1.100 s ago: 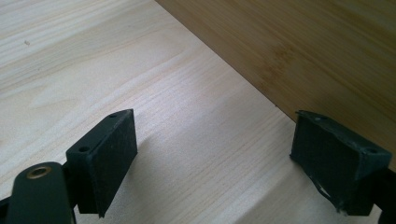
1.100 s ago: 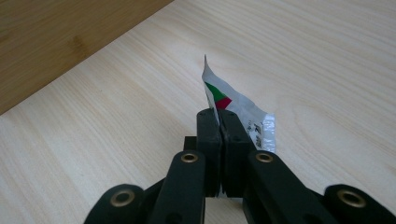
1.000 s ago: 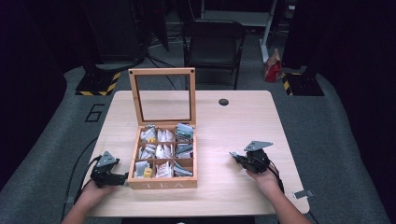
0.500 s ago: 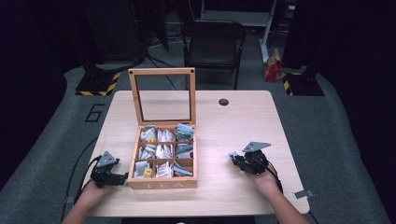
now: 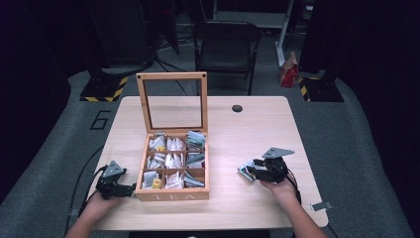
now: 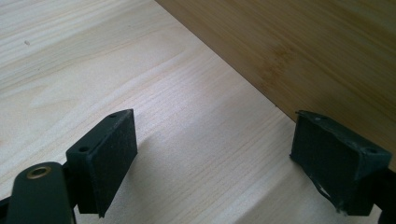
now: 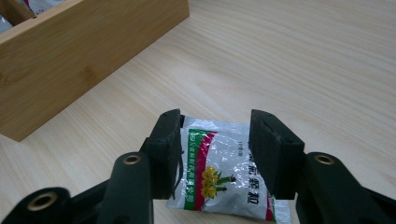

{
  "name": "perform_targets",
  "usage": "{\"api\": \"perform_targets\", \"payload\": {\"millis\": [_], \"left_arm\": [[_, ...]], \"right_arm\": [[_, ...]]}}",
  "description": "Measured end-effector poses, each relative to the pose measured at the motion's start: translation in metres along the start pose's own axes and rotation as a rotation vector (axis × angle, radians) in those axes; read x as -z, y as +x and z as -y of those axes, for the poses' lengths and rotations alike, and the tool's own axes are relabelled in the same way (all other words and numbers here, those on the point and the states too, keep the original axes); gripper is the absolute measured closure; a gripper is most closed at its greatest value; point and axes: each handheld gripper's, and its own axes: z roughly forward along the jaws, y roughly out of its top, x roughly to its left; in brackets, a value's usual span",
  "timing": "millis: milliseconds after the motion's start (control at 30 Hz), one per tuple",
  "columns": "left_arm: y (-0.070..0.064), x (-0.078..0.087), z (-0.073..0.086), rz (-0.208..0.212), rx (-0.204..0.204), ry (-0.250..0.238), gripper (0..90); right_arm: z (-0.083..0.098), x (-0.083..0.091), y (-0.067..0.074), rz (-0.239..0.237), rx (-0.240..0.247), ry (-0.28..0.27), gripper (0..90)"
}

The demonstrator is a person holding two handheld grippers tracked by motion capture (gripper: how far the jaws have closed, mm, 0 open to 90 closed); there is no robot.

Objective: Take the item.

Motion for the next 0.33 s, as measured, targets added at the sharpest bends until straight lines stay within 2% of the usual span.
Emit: {"api": "perform_targets", "payload": {"millis": [33,167,200,233,267,333], "left_arm": [[0.0007,0.0000,-0.0002,-0.003,-0.010,-0.001,13.9],[0.0001,-0.0001,0.0000,-0.001,0.000,-0.001,13.8],[0.0007,0.0001,-0.0002,-0.003,-0.010,0.000,13.9],[0.0002,-0.0001,0.0000,-0.001,-0.002,-0.001,13.9],[0.0005,0.0000,-0.0002,-0.003,-0.007,-0.001,13.9],[0.0006,0.0000,-0.0002,-0.003,-0.008,-0.001,13.9]], "right_arm": [[0.0004,0.0006,-0.0013,0.000,-0.003,-0.001,50.1],[0.0019,0.0018,-0.0059,0.028,-0.013,-0.011,41.0],[0.0023,0.0024,-0.0060,0.037,-0.023,-0.013,38.6],[0.0028,0.0026,-0.0063,0.054,-0.025,-0.023,35.8],[0.0027,0.0021,-0.0068,0.076,-0.026,-0.029,34.7],[0.0023,0.0027,-0.0068,0.074,-0.033,-0.031,35.7]]}}
